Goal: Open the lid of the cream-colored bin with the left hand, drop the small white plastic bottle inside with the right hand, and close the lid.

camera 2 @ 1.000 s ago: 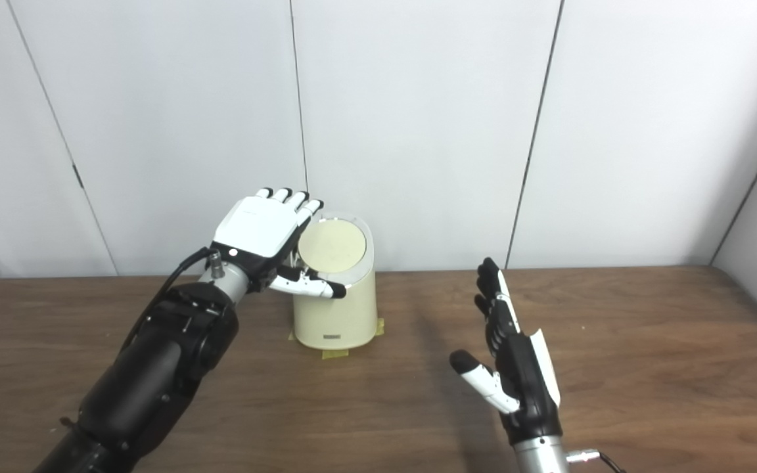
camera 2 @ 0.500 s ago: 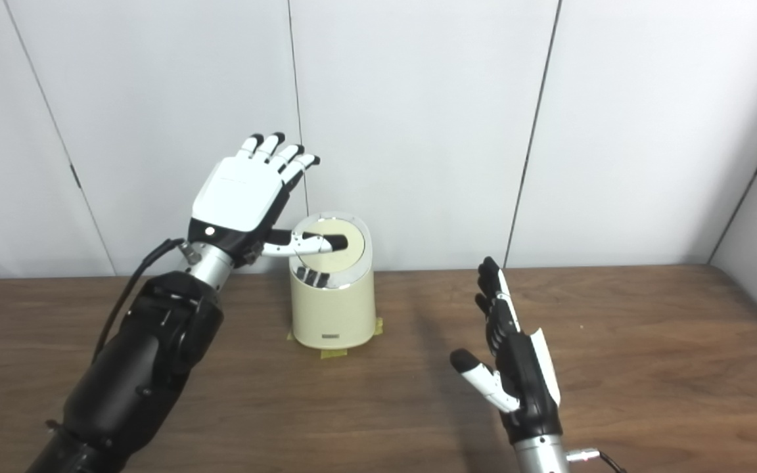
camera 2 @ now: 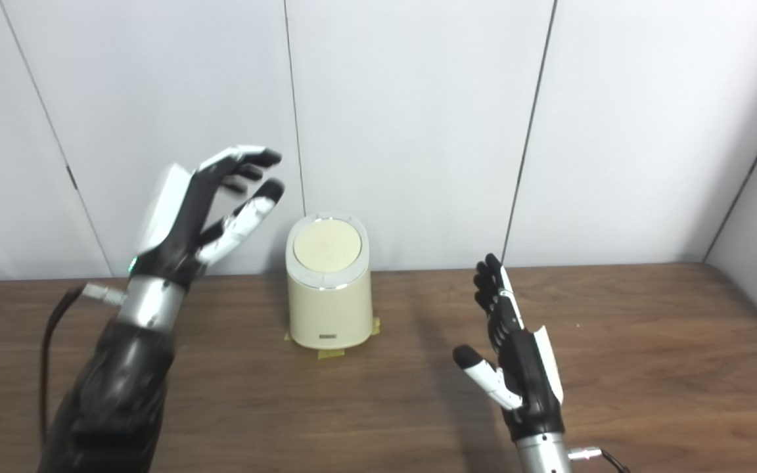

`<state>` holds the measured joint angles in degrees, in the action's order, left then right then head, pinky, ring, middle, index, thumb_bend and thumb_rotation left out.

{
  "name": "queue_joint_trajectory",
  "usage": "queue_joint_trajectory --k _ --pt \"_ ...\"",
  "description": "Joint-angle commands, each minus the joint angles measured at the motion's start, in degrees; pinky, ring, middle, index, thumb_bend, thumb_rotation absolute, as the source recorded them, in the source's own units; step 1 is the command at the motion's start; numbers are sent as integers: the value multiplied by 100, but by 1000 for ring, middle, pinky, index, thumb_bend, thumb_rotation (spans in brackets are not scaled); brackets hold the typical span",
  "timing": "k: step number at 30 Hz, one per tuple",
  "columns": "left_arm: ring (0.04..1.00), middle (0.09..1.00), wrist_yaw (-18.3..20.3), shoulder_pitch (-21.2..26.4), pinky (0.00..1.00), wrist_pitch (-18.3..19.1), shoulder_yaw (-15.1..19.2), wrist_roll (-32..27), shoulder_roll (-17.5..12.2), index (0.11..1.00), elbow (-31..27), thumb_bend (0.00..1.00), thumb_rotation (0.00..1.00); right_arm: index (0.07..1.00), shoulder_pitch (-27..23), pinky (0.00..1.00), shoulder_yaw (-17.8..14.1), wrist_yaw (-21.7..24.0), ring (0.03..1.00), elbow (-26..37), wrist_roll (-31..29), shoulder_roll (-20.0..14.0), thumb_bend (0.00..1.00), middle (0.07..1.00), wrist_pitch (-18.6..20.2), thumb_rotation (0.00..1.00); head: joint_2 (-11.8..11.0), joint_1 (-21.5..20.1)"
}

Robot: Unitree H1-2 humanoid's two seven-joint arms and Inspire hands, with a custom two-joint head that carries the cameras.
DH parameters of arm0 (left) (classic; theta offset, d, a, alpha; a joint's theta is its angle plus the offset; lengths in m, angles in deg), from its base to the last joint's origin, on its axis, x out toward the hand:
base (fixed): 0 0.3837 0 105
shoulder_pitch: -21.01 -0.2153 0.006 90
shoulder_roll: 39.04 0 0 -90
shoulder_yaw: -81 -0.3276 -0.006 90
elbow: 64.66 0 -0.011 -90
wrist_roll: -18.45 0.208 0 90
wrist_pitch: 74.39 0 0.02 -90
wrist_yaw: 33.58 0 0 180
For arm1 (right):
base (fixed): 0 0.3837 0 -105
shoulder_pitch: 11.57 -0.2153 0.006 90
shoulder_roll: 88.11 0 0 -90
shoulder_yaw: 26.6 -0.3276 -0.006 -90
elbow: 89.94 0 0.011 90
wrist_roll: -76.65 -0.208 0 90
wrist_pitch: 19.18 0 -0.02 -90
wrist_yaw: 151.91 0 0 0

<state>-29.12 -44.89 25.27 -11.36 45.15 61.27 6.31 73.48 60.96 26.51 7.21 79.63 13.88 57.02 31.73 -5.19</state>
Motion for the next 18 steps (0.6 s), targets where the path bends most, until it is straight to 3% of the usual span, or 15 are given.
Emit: queue_joint_trajectory --k 1,4,7,9,13,15,18 --pt "744 746 -152 -96 669 -81 172 -545 171 736 -313 357 700 909 -160 845 -75 -73 876 235 -166 66 748 904 -253 684 2 4" --pt "753 749 -198 -484 685 -118 397 -1131 346 741 -559 260 626 865 -171 754 -126 -113 812 450 -239 80 578 853 -101 669 3 30" --pt "733 732 -292 -798 680 -219 554 -1486 433 720 -717 233 587 786 -181 672 -166 -158 735 692 -121 38 410 766 78 700 -5 28" --pt "728 726 -366 -986 679 -250 639 -1682 479 712 -797 237 576 755 -188 650 -216 -216 714 857 -91 52 367 742 210 683 8 60" --pt "718 720 -514 -1303 676 -268 739 -1929 556 703 -939 245 558 715 -273 619 -340 -519 691 1505 -13 343 350 715 1076 605 33 113" --pt "732 734 -567 -1385 689 -263 780 -2035 571 717 -976 243 563 711 -352 597 -368 -633 682 1734 32 468 337 708 1366 385 38 114" --pt "733 736 -678 -1469 685 -272 846 -2063 607 720 -1003 243 558 682 -487 553 -381 -830 654 1909 231 660 336 681 1670 206 25 111"
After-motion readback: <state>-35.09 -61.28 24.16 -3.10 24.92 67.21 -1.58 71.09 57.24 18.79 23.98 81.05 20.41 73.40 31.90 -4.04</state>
